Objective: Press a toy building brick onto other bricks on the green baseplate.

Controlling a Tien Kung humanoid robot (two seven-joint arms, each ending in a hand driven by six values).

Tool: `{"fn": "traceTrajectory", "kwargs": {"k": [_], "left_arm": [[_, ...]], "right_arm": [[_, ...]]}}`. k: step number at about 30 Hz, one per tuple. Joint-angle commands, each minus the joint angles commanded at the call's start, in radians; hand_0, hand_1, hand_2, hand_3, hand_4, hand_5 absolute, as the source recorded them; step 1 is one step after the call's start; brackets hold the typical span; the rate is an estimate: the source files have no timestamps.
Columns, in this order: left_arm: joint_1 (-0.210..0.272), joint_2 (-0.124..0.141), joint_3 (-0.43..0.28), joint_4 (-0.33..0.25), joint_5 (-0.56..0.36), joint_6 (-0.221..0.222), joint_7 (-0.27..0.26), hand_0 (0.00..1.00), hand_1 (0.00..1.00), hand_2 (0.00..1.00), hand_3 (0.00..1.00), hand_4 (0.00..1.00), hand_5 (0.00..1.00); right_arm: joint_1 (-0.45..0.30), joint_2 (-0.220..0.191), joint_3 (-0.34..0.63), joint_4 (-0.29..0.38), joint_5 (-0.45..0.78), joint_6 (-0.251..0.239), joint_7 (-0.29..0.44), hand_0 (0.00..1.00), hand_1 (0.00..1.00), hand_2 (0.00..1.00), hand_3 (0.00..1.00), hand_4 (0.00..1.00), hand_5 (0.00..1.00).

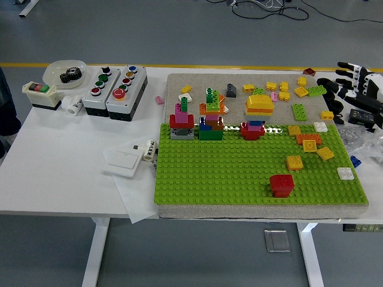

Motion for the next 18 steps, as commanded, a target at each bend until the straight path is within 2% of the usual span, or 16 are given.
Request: {"fn": "traceTrajectory", "kwargs": {"k": [3, 4, 9, 10, 13, 18], "left_arm": [[0.000, 0.000, 0.000, 0.000, 0.000, 0.000, 0.000, 0.810, 0.885, 0.899, 0.758, 0.794, 0.763], [-0.001, 0.000, 0.000, 0.000, 0.000, 0.000, 0.000, 0.808, 0.886, 0.898, 0.757, 0.793, 0.760], [-0.001, 0.000, -0.001, 0.000, 0.002, 0.000, 0.001, 0.808, 0.886, 0.898, 0.757, 0.793, 0.760], [-0.001, 0.000, -0.001, 0.000, 0.002, 0.000, 0.001, 0.808, 0.886, 0.898, 0.757, 0.793, 0.760], [-0.001, 0.000, -0.002, 0.000, 0.002, 0.000, 0.001, 0.808, 0.886, 0.898, 0.757, 0.793, 0.760], [-0.001, 0.000, -0.002, 0.000, 0.003, 0.000, 0.002, 0.807, 0.886, 0.898, 0.756, 0.794, 0.760]], "right_arm": [[0.006, -0.004, -0.021, 0.005, -0.091, 0.013, 0.002, 0.764, 0.760, 0.810, 0.866, 0.850, 0.117], [0.007, -0.004, -0.024, 0.005, -0.122, 0.014, 0.003, 0.705, 0.727, 0.782, 0.828, 0.840, 0.062], [0.026, -0.009, -0.068, 0.016, -0.337, 0.050, 0.005, 0.705, 0.727, 0.782, 0.828, 0.840, 0.062], [0.027, -0.009, -0.070, 0.016, -0.376, 0.052, 0.004, 0.678, 0.703, 0.757, 0.804, 0.834, 0.034], [0.044, -0.008, -0.103, 0.022, -0.499, 0.090, -0.003, 0.678, 0.703, 0.757, 0.804, 0.834, 0.034], [0.075, 0.003, -0.153, 0.027, -0.695, 0.120, -0.028, 0.655, 0.679, 0.740, 0.782, 0.834, 0.056]]}}
